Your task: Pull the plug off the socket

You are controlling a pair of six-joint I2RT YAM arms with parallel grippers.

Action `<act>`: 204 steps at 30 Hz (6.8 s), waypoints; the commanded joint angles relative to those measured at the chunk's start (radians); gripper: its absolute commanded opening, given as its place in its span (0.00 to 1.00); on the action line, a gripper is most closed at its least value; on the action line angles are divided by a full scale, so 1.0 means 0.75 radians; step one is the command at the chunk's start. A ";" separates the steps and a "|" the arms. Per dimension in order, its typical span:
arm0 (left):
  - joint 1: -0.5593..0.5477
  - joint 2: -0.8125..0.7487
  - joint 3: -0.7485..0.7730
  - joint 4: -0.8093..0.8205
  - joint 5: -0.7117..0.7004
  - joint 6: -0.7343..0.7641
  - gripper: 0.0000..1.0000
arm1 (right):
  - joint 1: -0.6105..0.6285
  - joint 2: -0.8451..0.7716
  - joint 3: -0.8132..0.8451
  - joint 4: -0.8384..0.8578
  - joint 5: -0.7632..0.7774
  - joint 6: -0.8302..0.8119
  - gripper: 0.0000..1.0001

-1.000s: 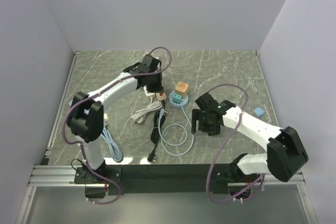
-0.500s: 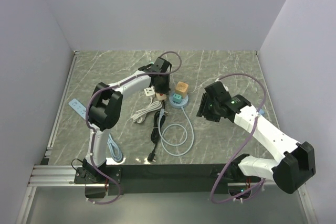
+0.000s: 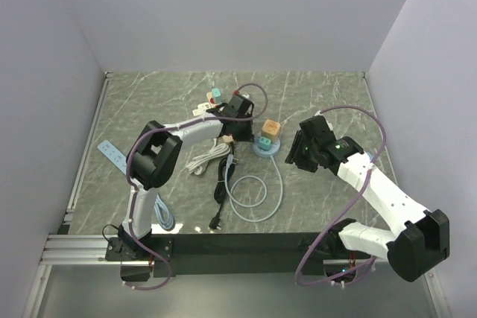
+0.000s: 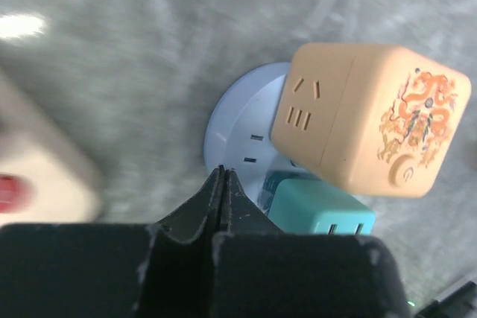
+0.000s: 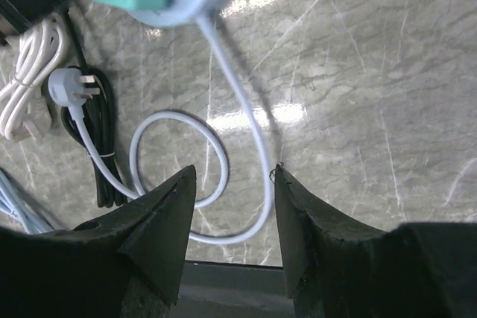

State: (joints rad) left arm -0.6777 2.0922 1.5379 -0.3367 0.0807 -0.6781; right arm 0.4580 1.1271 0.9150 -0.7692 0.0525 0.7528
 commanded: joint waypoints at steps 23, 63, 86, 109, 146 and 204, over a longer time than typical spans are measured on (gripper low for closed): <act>-0.193 -0.217 -0.142 0.146 0.064 -0.117 0.01 | -0.206 0.278 0.236 0.046 0.047 -0.077 0.86; -0.121 -0.568 -0.633 0.406 0.177 -0.110 0.01 | -0.053 0.878 0.594 0.062 -0.432 -0.564 0.00; -0.074 -0.486 -0.825 0.684 0.224 -0.260 0.01 | 0.124 0.888 0.531 0.136 -0.322 -0.454 0.00; -0.078 -0.262 -0.774 0.598 0.115 -0.364 0.01 | 0.144 0.878 0.504 0.173 -0.295 -0.329 0.00; -0.121 -0.059 -0.703 0.465 0.066 -0.376 0.00 | 0.103 0.907 0.630 0.060 -0.078 -0.266 0.02; -0.137 -0.014 -0.674 0.412 0.060 -0.382 0.01 | 0.099 0.974 1.141 -0.418 -0.186 -0.439 0.00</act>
State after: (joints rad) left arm -0.7700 1.9759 1.0973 0.2024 0.2058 -1.0061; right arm 0.5114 1.9366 1.7054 -1.0718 0.0879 0.4095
